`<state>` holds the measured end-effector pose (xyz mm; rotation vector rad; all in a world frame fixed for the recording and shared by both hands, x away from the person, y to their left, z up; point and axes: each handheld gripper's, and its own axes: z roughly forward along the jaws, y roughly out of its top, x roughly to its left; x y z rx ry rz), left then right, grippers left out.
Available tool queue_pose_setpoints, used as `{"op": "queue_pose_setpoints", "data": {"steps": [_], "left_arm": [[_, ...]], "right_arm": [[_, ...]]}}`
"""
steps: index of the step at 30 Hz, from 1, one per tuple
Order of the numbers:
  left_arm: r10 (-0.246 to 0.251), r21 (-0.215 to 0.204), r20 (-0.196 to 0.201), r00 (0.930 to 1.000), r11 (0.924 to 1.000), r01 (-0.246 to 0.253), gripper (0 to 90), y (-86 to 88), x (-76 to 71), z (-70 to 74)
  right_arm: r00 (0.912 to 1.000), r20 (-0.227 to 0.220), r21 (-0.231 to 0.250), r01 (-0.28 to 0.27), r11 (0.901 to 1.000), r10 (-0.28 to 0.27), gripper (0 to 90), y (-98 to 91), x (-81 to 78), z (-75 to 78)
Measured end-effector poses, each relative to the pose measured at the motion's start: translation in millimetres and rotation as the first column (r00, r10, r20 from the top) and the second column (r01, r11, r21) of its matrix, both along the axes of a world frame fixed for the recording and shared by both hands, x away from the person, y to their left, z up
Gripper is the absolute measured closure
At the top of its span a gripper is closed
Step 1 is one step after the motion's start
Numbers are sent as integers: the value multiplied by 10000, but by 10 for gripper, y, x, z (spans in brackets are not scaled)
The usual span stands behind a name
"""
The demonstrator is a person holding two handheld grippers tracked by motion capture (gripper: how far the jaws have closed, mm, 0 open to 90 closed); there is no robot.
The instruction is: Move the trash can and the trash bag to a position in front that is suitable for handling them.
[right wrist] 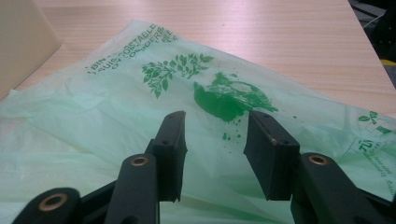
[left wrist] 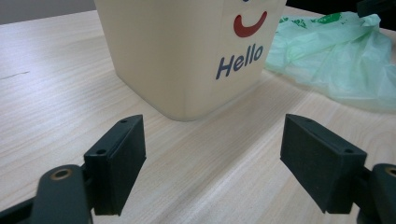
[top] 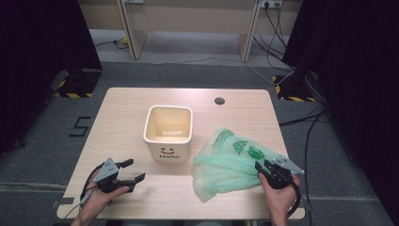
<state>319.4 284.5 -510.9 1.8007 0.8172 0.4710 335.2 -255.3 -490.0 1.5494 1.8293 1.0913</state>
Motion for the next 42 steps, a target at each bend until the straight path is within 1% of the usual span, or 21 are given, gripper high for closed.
{"op": "queue_pose_setpoints", "data": {"steps": [1, 4, 5, 6, 8, 10, 11, 12, 13, 14, 18, 21, 23, 26, 29, 32, 36, 38, 40, 42], "left_arm": [[-29, -57, 32, 10000, 10000, 29, 221, -15, 2, 6], [-39, -4, 17, 10000, 10000, 39, 223, -35, 29, 19], [-26, 179, 43, 10000, 9998, 25, 224, -53, 71, 44], [-47, 278, 121, 9999, 9996, 44, 228, -63, 104, 70], [-42, 303, 212, 9998, 9995, 36, 240, -84, 170, 115], [-129, 442, 338, 9993, 9990, 114, 249, -120, 232, 148], [-129, 442, 338, 9993, 9990, 114, 259, -120, 232, 148], [-312, 615, 436, 9986, 9977, 285, 270, -176, 296, 177], [-312, 615, 436, 9986, 9977, 285, 277, -176, 296, 177], [-531, 719, 520, 9972, 9962, 493, 290, -246, 348, 198], [-767, 906, 614, 9952, 9934, 710, 313, -351, 397, 201], [-766, 1122, 680, 9947, 9913, 687, 345, -403, 435, 203], [-744, 1105, 688, 9949, 9916, 665, 369, -423, 464, 206], [-665, 1198, 736, 9951, 9911, 574, 368, -444, 510, 207], [-617, 1150, 710, 9956, 9919, 533, 364, -442, 541, 205], [-542, 1117, 592, 9968, 9926, 473, 343, -411, 527, 207], [-464, 786, 255, 9986, 9959, 443, 265, -344, 474, 245], [-404, 632, 177, 9990, 9972, 393, 216, -318, 465, 291], [-314, 457, 124, 9994, 9985, 308, 192, -294, 472, 340], [-201, 163, 33, 9998, 9997, 200, 172, -269, 486, 384]], "right_arm": [[10000, 11, 11, 14, 10000, -14, 575, -1, -1, 1], [10000, 33, 13, 13, 10000, -13, 573, 4, -2, 2], [10000, 31, -4, 6, 10000, -6, 573, 7, -2, 2], [10000, 40, -11, -21, 10000, 21, 573, 10, -1, 3], [10000, 71, -10, -17, 10000, 17, 573, 22, -6, 10], [9999, 115, -11, -26, 10000, 26, 574, 28, -10, 14], [9999, 149, -13, -20, 10000, 20, 575, 31, -11, 16], [9998, 186, -8, -15, 10000, 15, 575, 33, -12, 19], [9998, 193, -12, 1, 10000, 0, 575, 33, -14, 21], [9998, 211, -2, -4, 10000, 4, 575, 33, -16, 22], [9997, 247, 24, -7, 10000, 6, 575, 29, -21, 25], [9997, 235, 21, -22, 10000, 22, 575, 30, -14, 22], [9997, 224, 7, -21, 10000, 21, 575, 31, -13, 21], [9998, 221, 17, -20, 10000, 20, 575, 26, -10, 18], [9998, 210, 34, -9, 10000, 8, 575, 21, -8, 15], [9997, 240, 52, -5, 10000, 3, 575, 15, -11, 17], [9997, 215, 162, 73, 9998, -76, 570, 4, -17, 10], [9997, 206, 205, 111, 9997, -115, 567, -11, -17, 3], [9996, 232, 246, 126, 9996, -131, 566, -25, -14, -4], [9997, 189, 302, 122, 9995, -127, 565, -38, -12, -12]]}}
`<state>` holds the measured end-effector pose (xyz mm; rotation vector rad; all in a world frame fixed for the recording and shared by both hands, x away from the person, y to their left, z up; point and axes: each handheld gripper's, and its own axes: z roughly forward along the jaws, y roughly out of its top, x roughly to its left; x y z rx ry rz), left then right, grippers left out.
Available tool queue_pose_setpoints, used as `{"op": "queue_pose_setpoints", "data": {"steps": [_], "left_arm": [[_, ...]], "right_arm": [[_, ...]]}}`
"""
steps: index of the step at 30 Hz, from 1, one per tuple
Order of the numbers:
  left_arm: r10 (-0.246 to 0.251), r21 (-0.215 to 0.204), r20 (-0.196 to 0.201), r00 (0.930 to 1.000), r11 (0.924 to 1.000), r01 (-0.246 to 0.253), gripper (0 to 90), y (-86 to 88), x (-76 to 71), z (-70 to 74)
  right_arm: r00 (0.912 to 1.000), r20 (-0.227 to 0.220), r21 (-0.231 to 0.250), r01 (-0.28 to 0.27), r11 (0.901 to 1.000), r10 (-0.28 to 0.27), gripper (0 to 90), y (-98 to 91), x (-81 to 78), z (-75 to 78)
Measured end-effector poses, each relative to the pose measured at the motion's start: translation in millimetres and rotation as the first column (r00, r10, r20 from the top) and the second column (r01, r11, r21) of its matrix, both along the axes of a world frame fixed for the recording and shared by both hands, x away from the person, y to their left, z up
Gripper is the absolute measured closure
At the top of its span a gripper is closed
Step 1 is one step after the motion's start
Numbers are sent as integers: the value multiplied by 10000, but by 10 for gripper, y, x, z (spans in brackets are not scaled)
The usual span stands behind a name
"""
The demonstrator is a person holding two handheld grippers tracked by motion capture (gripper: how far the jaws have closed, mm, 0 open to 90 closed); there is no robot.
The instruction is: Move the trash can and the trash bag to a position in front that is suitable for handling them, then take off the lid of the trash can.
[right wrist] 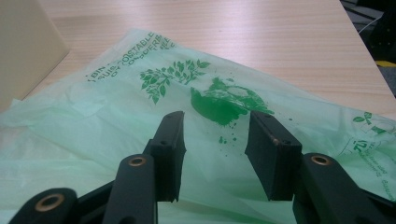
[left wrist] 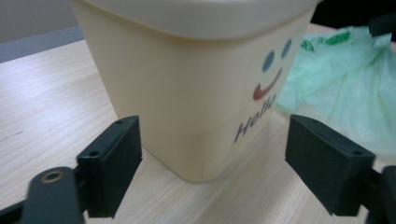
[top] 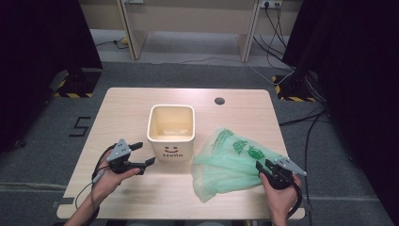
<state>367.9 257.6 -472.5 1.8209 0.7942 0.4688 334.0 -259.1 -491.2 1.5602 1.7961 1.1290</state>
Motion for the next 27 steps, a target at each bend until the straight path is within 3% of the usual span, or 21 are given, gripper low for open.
{"op": "queue_pose_setpoints", "data": {"steps": [10, 15, 21, 26, 27], "left_arm": [[6, -1194, -101, 9999, 9928, -18, 177, 36, 19, 317], [91, -1586, -108, 9999, 9873, -107, 196, 0, 132, 482], [434, -1287, -94, 9990, 9907, -442, 236, -52, 336, 645], [845, -910, -323, 9959, 9920, -871, 259, -87, 523, 726], [1111, -731, -483, 9926, 9907, -1144, 270, -103, 632, 751]], "right_arm": [[9999, 104, 32, 16, 10000, -16, 563, 32, -9, 25], [10000, 47, 59, -9, 10000, 8, 560, 21, -3, 11], [10000, 25, 94, -37, 9999, 37, 559, 15, 2, 6], [10000, 12, 37, -38, 10000, 38, 558, 29, 0, 17], [10000, 18, 23, -36, 10000, 36, 558, 31, -1, 19]]}}
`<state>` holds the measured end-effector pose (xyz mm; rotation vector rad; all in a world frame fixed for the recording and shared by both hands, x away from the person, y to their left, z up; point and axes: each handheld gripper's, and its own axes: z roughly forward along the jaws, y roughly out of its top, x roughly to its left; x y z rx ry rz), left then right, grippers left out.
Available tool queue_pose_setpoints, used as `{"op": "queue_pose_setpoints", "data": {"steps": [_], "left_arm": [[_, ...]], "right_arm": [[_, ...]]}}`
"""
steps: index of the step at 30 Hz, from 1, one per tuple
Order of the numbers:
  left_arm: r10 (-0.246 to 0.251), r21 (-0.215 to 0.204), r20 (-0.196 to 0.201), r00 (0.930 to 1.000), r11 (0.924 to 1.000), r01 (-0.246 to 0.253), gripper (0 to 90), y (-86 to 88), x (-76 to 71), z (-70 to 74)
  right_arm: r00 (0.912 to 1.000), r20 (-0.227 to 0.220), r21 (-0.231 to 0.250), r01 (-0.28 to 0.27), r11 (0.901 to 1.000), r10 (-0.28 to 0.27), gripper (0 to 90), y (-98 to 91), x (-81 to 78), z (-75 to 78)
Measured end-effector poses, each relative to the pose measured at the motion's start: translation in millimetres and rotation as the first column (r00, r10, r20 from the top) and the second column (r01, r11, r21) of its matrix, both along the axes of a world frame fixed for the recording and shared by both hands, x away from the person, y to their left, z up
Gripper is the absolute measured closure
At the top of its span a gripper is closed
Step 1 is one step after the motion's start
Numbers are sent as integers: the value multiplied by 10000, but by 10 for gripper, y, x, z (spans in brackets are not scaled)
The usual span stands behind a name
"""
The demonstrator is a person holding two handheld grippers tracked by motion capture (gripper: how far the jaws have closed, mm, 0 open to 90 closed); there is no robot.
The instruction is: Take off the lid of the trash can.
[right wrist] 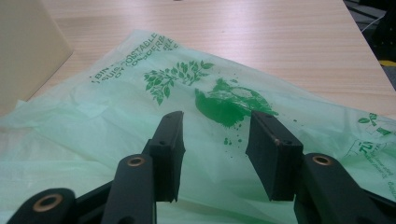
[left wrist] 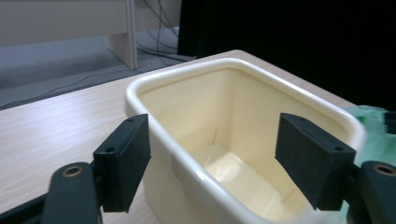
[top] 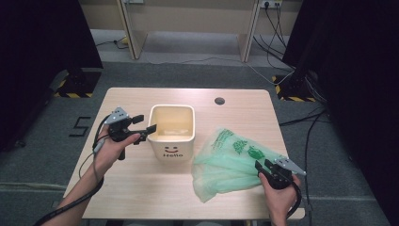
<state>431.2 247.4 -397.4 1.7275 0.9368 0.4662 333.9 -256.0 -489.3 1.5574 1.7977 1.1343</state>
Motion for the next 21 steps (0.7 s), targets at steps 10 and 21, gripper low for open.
{"op": "queue_pose_setpoints", "data": {"steps": [10, 21], "left_arm": [[1022, 979, -856, 9911, 9908, -937, 429, -90, 399, 13], [1688, 1827, -1711, 9707, 9736, -1371, 547, -202, 546, -2]], "right_arm": [[9999, -45, -25, -99, 9999, 99, 553, 13, 4, -5], [9998, -58, -41, -188, 9998, 188, 550, 20, 10, -8]]}}
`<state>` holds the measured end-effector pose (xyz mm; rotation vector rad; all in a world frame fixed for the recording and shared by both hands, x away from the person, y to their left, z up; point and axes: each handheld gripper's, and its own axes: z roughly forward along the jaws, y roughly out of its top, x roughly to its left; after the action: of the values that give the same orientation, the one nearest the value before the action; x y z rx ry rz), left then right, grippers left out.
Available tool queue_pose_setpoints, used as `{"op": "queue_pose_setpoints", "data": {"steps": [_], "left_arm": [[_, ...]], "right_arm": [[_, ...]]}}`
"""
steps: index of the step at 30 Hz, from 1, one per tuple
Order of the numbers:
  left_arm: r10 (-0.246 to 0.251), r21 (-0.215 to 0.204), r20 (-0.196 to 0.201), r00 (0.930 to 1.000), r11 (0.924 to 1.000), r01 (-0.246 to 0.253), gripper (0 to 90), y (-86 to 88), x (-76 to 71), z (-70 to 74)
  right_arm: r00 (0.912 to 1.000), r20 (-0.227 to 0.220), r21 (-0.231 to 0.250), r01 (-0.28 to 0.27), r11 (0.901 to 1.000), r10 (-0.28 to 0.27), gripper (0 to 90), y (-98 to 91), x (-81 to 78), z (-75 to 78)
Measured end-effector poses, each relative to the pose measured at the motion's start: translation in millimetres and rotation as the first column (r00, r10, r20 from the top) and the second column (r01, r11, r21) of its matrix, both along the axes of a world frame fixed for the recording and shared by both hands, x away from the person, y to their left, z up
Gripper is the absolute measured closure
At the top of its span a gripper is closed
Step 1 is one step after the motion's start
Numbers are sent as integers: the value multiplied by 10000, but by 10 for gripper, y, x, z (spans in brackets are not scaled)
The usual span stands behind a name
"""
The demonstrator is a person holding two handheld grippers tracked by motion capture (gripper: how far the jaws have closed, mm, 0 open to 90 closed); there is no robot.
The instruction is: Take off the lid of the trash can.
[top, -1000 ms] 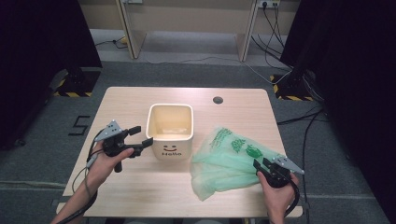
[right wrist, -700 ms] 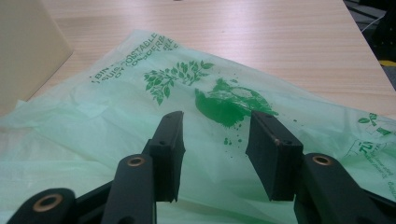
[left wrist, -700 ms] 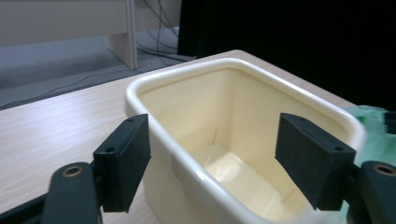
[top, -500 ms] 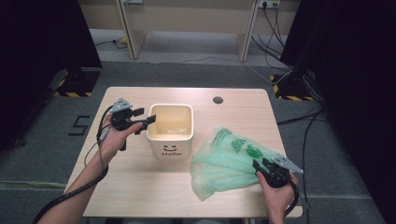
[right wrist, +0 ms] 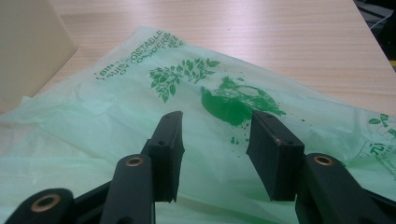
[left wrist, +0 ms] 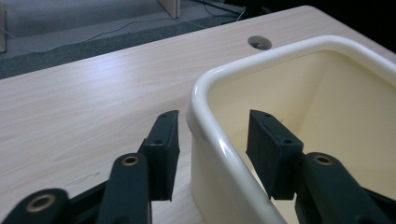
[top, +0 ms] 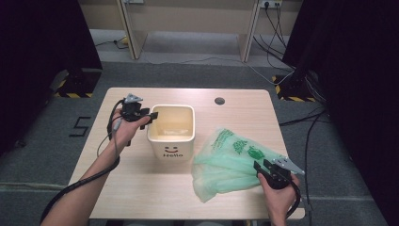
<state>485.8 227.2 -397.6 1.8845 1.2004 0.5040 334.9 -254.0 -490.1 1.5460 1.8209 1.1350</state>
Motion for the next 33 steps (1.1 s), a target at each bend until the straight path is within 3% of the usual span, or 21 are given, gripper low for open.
{"op": "queue_pose_setpoints", "data": {"steps": [16, 33], "left_arm": [[258, 156, -805, 9964, 9996, -246, 619, -79, 99, -29], [604, 601, -829, 9947, 9967, -555, 652, -128, 97, 3]], "right_arm": [[10000, -57, 63, -25, 10000, 26, 547, -3, 7, -9], [9999, -120, 87, -47, 10000, 48, 541, -6, 21, -20]]}}
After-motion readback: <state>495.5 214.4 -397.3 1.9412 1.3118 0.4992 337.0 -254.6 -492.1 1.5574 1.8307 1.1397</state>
